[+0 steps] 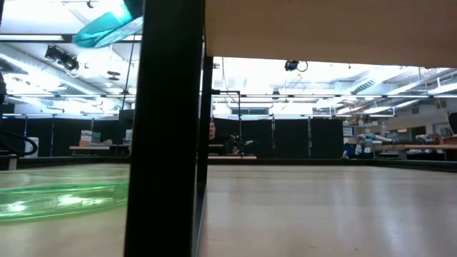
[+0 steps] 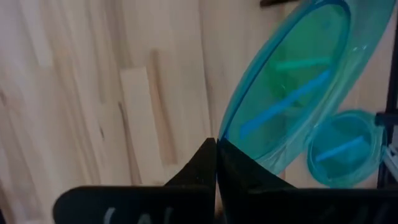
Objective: Place and stack plates onto a shelf
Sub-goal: Stack the top blue plate on the orange plates on the shelf
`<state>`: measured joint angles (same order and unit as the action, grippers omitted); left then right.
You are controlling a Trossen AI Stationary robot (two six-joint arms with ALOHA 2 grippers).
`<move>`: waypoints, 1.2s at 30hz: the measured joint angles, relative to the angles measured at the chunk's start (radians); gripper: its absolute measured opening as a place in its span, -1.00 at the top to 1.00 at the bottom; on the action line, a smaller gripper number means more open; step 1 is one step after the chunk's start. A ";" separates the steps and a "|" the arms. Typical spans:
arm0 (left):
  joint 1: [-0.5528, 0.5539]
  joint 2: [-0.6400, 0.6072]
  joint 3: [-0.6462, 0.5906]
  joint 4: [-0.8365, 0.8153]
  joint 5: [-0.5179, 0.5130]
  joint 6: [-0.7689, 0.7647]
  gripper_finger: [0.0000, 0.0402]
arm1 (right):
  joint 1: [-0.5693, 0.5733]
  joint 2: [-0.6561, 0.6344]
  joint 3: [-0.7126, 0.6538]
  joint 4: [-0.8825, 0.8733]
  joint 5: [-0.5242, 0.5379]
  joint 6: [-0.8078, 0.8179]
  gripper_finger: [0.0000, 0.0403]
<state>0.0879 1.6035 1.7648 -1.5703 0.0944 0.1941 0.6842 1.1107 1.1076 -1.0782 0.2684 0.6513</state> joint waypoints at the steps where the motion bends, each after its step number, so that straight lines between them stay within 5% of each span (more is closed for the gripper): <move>1: 0.000 0.000 0.022 0.000 0.000 0.000 0.96 | 0.000 0.000 0.000 0.000 0.000 0.000 0.31; 9: -0.002 0.000 0.143 0.019 0.039 -0.058 0.96 | 0.000 0.000 0.000 0.000 0.000 0.000 0.31; 19: -0.003 0.000 0.160 0.186 0.182 -0.455 0.96 | 0.000 0.000 0.000 0.000 0.000 0.000 0.31; 36: -0.197 0.098 0.160 0.467 0.188 -0.912 0.96 | 0.000 0.000 0.000 0.006 0.001 0.000 0.31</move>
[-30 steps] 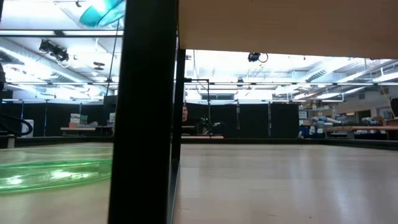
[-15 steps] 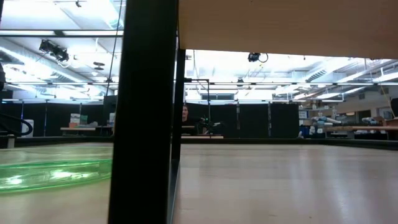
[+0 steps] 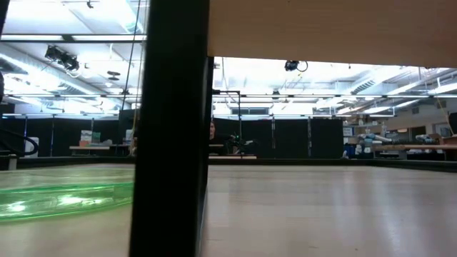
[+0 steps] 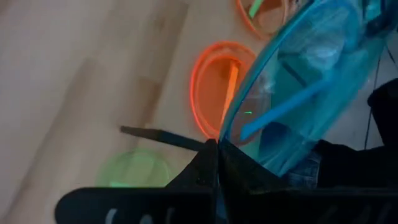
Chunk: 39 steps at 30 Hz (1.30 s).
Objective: Place and stack plates onto a shelf
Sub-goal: Stack the top blue plate on the orange plates on the shelf
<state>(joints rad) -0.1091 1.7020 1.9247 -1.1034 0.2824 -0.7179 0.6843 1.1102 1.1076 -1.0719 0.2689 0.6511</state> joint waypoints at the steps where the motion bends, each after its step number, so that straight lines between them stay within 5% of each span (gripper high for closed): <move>1: -0.014 0.014 0.000 0.007 0.000 -0.013 0.96 | 0.000 -0.001 0.000 0.001 0.000 0.000 0.31; 20: -0.092 0.205 -0.001 0.165 0.063 -0.083 0.96 | 0.000 0.000 0.000 0.009 0.002 0.000 0.31; 39: -0.092 0.239 -0.001 0.178 0.026 -0.080 0.96 | 0.000 0.000 0.000 0.009 0.002 0.000 0.31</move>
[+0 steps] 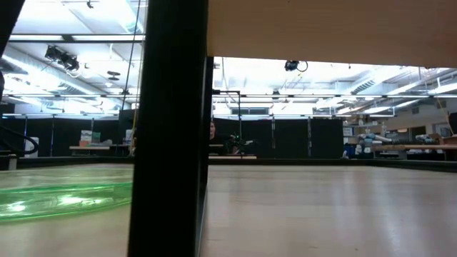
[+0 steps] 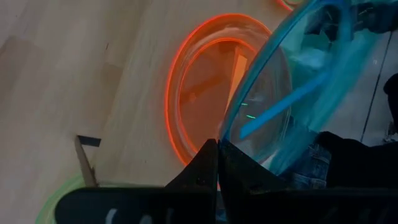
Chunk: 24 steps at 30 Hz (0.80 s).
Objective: Place and stack plates onto a shelf
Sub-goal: Stack the top blue plate on the orange plates on the shelf
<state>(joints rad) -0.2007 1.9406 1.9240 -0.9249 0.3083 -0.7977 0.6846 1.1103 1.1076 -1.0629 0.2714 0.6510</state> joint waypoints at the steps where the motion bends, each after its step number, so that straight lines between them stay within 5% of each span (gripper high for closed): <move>1: 0.000 0.004 0.000 0.000 -0.001 0.000 0.96 | 0.000 0.000 0.000 0.000 0.000 0.000 0.31; 24: -0.007 0.047 0.000 0.001 0.010 0.074 0.81 | 0.000 0.000 0.000 0.016 0.000 0.000 0.31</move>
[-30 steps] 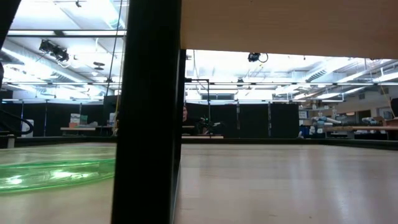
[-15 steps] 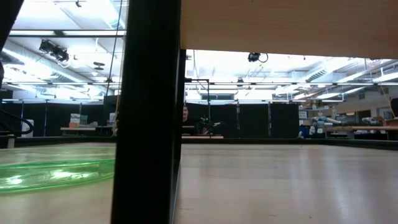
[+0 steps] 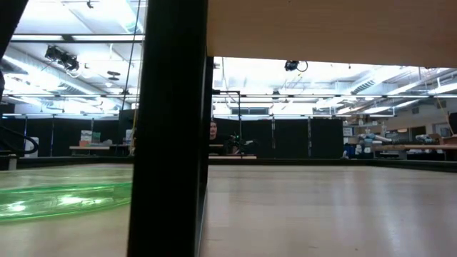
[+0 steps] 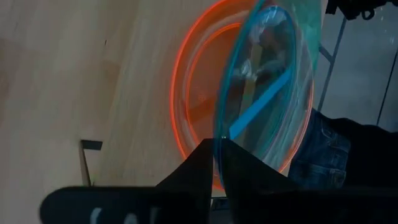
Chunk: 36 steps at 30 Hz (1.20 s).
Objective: Place and stack plates onto a shelf
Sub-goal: Stack the top blue plate on the orange plates on the shelf, then stack the green plate on the orange plates on the shelf
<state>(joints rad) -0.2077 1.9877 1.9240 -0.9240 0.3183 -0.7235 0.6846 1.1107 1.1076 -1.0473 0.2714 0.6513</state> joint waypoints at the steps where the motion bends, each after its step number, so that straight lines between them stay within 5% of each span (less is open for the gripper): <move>1: 0.000 0.000 0.000 0.000 0.000 -0.002 0.79 | 0.000 0.000 0.000 0.000 0.000 0.000 0.31; 20: 0.002 -0.001 0.000 0.000 -0.009 0.049 0.26 | 0.000 0.000 0.000 0.000 0.000 0.000 0.31; 36: 0.015 -0.012 0.000 -0.002 0.061 0.037 0.22 | 0.000 0.000 0.000 0.000 0.000 0.000 0.31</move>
<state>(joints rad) -0.1931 1.9756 1.9236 -0.9262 0.3789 -0.6870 0.6844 1.1107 1.1076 -1.0473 0.2710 0.6512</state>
